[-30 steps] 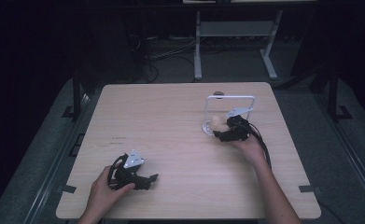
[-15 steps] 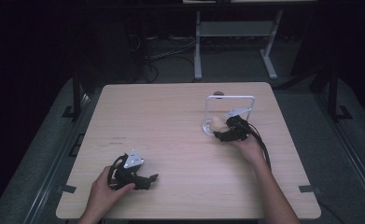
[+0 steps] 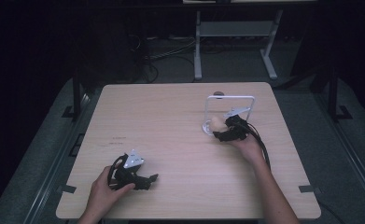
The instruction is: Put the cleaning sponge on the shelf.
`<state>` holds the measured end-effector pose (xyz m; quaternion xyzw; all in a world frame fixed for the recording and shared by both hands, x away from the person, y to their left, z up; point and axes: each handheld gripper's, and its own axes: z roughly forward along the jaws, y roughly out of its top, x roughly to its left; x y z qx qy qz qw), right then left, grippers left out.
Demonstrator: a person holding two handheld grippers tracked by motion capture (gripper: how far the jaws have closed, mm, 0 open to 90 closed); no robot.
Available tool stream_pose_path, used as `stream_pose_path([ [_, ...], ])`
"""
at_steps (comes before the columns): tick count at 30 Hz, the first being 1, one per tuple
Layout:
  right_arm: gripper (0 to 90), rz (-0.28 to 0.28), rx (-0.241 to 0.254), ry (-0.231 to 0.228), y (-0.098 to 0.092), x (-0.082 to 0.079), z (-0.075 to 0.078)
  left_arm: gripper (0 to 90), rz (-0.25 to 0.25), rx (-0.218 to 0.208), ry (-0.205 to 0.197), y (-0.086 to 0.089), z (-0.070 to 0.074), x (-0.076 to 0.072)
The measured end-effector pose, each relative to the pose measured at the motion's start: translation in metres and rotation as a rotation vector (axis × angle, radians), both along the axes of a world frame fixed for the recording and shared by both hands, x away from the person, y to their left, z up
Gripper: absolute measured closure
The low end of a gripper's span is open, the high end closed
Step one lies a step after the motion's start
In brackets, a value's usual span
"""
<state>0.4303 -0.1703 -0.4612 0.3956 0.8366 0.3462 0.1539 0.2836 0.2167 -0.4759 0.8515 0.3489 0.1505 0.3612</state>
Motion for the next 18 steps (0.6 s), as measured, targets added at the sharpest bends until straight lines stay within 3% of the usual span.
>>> stream_pose_path([
  [9,21.9,-0.002,0.011,-0.004,-0.001,-0.002,0.005,12.8,0.0,0.0,0.0,0.0,0.0,0.0],
  [18,19.5,0.01,0.045,-0.04,-0.008,-0.016,0.029,12.8,0.0,0.0,0.0,0.0,0.0,0.0],
])
